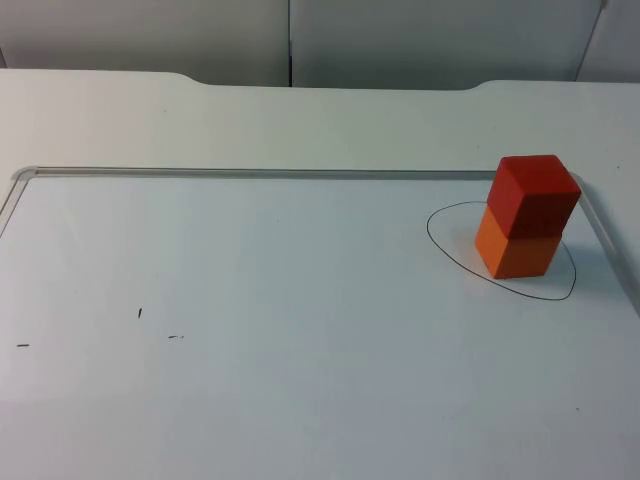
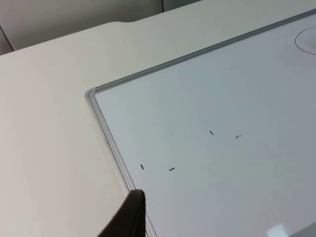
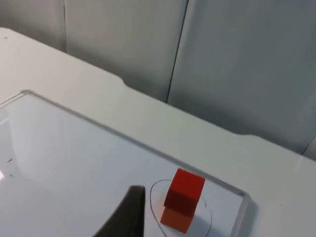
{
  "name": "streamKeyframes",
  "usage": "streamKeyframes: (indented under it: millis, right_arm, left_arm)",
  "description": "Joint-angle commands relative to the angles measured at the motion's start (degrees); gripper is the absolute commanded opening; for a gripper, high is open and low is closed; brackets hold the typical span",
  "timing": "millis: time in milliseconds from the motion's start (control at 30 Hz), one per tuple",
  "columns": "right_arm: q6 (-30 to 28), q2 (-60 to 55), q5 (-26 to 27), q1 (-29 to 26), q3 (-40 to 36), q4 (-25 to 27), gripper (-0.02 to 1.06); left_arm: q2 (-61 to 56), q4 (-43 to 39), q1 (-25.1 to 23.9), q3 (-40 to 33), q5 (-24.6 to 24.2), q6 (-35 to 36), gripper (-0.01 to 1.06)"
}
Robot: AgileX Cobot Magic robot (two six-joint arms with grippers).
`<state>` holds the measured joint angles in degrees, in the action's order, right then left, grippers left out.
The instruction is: Pick up one cube with the left hand and another cube with the right hand. First place the cube in the right hand at the target position, then stack the cube in the left hand on top.
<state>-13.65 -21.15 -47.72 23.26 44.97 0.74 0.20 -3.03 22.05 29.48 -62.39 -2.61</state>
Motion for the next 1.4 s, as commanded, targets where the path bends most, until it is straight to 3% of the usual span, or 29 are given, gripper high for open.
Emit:
streamKeyframes:
  millis: [0,133,267,433,733,900,1067,1367]
  right_arm:
    - [-0.3,2.5,-1.8,0.2,-0.3,1.2,1.04]
    - [0.3,9.3,-4.3,0.2,-0.3,1.3,1.04]
    - [3.6,19.6,-10.1,0.2,-0.3,1.3,1.04]
    - [6.9,21.1,-13.9,0.4,-0.4,0.7,1.04]
    - [7.7,21.1,-13.1,0.4,-8.6,0.6,1.04]
    - [9.5,21.1,-9.7,0.4,-13.9,0.2,1.04]
    - [12.7,21.1,-9.1,0.2,-14.2,-2.0,1.04]
    - [13.6,21.1,-8.9,0.2,-14.2,-2.6,1.04]
  left_arm:
    - [-0.2,0.5,0.3,-0.2,0.7,0.2,1.05]
    - [-0.2,0.5,0.3,-0.2,0.7,0.2,1.05]
    - [-0.2,0.5,0.3,-0.2,0.7,0.2,1.05]
    - [-0.2,0.5,0.3,-0.2,0.7,0.2,1.05]
    - [-0.2,0.5,0.3,-0.2,0.7,0.2,1.05]
    - [-0.2,0.5,0.3,-0.2,0.7,0.2,1.05]
    - [-0.2,0.5,0.3,-0.2,0.7,0.2,1.05]
    - [-0.2,0.5,0.3,-0.2,0.7,0.2,1.05]
